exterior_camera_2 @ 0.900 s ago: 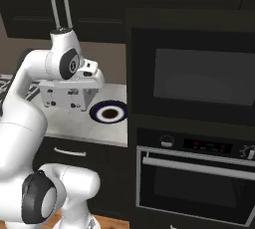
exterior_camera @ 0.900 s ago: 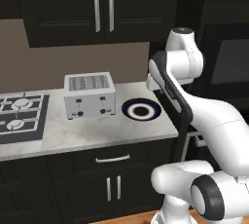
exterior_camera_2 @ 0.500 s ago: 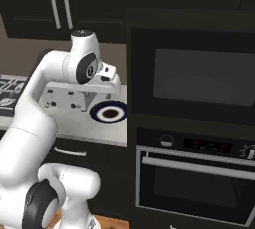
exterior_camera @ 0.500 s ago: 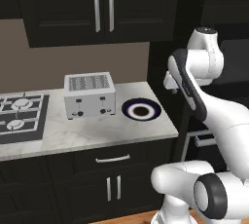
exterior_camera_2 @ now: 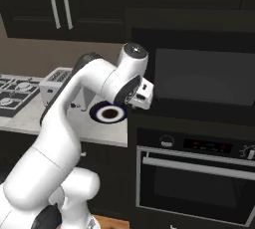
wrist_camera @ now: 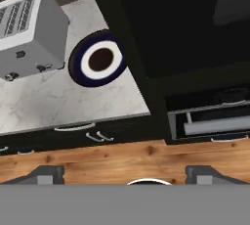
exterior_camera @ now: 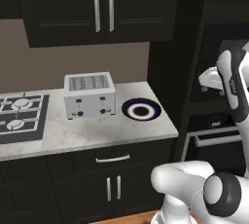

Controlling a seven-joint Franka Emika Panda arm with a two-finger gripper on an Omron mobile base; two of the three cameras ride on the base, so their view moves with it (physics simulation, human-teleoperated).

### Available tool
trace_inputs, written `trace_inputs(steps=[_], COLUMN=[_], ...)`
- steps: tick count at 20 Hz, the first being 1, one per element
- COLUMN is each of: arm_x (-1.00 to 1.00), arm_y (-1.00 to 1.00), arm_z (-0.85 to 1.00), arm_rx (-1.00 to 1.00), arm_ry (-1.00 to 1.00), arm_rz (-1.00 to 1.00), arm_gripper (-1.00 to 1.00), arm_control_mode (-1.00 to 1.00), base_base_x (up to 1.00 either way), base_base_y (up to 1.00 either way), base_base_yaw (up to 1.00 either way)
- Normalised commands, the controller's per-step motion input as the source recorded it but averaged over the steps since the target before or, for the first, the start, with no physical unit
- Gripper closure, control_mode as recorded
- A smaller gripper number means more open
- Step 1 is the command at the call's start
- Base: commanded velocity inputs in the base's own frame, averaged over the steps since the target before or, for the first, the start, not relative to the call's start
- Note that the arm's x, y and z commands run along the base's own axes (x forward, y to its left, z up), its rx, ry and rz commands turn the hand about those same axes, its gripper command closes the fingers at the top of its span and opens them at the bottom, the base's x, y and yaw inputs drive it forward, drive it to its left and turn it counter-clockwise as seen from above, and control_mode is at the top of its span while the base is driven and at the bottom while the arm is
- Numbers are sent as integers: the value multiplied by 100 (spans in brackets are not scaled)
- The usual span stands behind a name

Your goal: Take the fish from the oven and place it on the plate on the counter.

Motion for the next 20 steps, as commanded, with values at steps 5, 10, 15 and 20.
trace_inputs(steps=[5, 10, 15, 20], arm_x=[-28, -6, -12, -13], arm_y=[-73, -75, -59, -16], arm_z=[-18, -34, -28, -12], arm_rx=[21, 19, 27, 25], arm_ry=[-9, -16, -15, -23], arm_rz=[-8, -28, -40, -33], arm_gripper=[-100, -100, -100, -100], arm_control_mode=[-100, -100, -100, -100], base_base_x=[0, 0, 0, 0], base_base_y=[0, 0, 0, 0], base_base_yaw=[0, 0, 0, 0])
